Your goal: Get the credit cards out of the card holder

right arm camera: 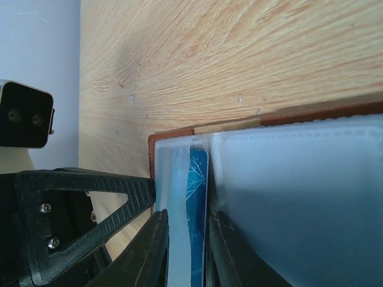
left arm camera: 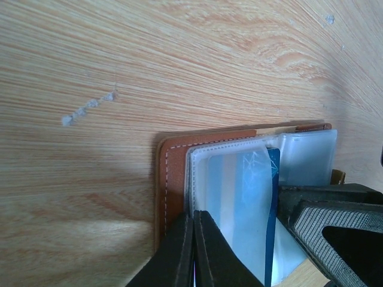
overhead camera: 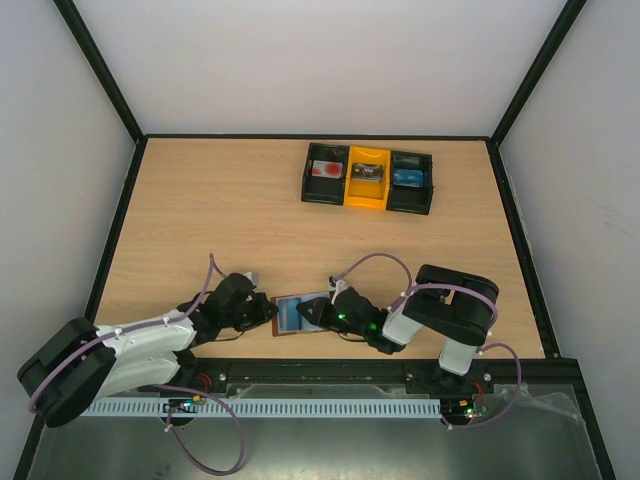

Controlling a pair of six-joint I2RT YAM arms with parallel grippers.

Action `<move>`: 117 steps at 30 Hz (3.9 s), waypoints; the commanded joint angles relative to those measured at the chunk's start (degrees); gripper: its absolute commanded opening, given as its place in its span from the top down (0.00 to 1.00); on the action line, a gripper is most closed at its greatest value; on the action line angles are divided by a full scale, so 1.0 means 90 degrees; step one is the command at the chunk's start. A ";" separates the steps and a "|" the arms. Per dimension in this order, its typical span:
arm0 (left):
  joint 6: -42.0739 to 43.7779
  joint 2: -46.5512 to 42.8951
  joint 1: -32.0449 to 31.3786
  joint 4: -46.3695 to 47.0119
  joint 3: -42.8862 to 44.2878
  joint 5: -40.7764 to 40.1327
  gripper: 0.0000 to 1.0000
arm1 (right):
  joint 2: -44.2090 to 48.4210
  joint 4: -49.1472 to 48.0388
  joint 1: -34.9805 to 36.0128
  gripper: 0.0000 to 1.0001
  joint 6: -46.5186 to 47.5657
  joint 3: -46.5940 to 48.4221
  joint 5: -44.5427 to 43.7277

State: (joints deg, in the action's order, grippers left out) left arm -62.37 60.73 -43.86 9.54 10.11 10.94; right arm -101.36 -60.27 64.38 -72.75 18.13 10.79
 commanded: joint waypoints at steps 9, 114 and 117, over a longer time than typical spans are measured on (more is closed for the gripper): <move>0.0123 0.0235 -0.0030 -0.0084 -0.0203 0.0034 0.97 | -0.0062 0.0535 0.0028 0.76 0.0113 0.0357 0.0150; -0.0403 0.0707 -0.0049 0.0674 0.0128 0.0122 0.62 | -0.0031 0.0770 0.0157 0.91 0.0190 0.0132 -0.0045; -0.0421 0.0741 -0.0049 0.0744 0.0081 0.0151 0.76 | -0.0099 0.0662 0.0159 0.90 0.0131 0.0136 -0.0019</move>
State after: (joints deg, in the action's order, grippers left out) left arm -65.78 66.39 -44.03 15.90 12.45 10.61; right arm -100.14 -54.22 65.01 -70.63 20.05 9.17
